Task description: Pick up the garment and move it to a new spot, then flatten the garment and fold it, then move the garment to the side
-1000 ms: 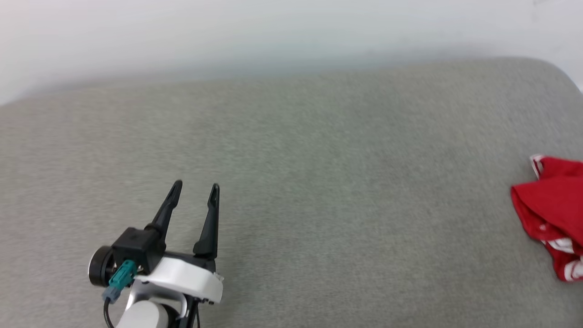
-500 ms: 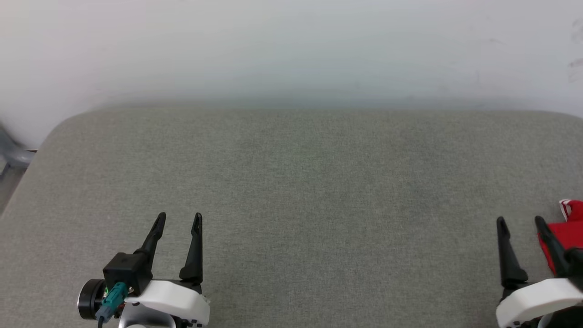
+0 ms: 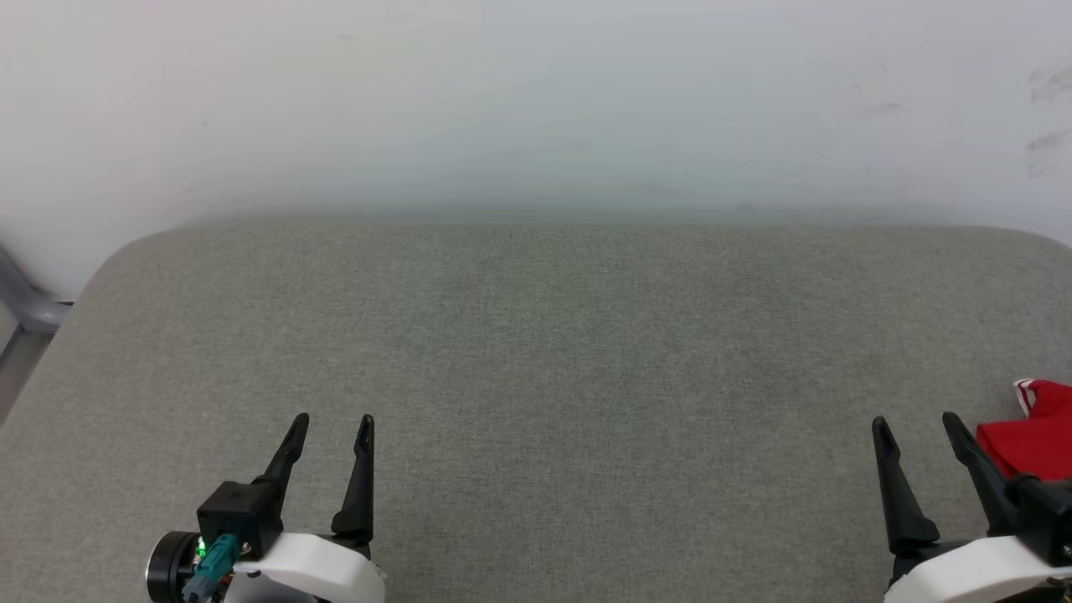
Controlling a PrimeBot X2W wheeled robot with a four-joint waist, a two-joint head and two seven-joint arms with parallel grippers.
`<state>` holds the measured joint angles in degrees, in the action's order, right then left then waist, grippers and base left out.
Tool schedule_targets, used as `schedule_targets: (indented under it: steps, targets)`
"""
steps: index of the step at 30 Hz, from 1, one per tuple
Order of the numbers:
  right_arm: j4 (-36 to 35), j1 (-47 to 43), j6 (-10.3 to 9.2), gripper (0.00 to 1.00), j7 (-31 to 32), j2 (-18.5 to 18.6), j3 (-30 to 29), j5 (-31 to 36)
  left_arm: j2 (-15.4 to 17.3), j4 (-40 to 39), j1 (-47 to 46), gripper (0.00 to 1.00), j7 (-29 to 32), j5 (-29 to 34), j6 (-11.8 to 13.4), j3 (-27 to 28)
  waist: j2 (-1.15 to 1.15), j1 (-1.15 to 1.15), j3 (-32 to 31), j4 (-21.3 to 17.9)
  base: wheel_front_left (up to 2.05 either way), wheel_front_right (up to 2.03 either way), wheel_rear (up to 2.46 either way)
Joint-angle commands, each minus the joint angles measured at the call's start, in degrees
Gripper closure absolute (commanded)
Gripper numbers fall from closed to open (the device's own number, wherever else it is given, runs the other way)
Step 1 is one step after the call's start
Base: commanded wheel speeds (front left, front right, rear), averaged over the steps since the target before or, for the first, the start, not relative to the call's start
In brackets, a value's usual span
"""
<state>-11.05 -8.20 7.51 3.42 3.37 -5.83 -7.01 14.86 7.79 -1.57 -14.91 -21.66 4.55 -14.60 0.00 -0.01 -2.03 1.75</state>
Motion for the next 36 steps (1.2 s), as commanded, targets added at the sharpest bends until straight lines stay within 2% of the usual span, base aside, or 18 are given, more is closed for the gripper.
schedule_targets:
  steps: [1,26,27,31,36]
  targets:
    - [-0.57,-0.67,-0.04,0.00,0.27,-0.32,0.28,0.41,-0.10,0.25,0.70,0.00,-0.38,0.40,-0.11,0.23,0.00,0.01,-0.06,-0.26,0.00,0.00,0.00]
    - [0.06,1.09,-0.05,0.00,0.16,-0.57,1.08,0.63,-0.17,1.23,-0.67,0.00,-0.34,2.31,-0.65,1.31,0.00,0.01,0.56,-1.31,0.00,0.00,0.00]
    - [0.19,0.55,0.00,1.00,0.42,-0.33,1.00,0.49,-0.41,1.30,-0.10,1.00,-0.02,2.02,-0.59,1.26,0.00,0.01,0.56,-1.32,0.00,0.00,0.00]
    - [1.73,-0.04,0.00,1.00,0.47,-0.36,1.12,0.07,-1.08,2.63,0.80,1.00,0.24,1.40,-0.65,1.11,0.00,0.01,0.58,-1.33,0.00,0.00,0.00]
    - [3.25,0.93,0.00,1.00,0.51,-0.28,1.17,-6.14,-1.84,2.91,0.37,1.00,1.74,-3.71,-1.46,2.54,0.00,0.01,0.64,-1.35,0.00,0.00,0.00]
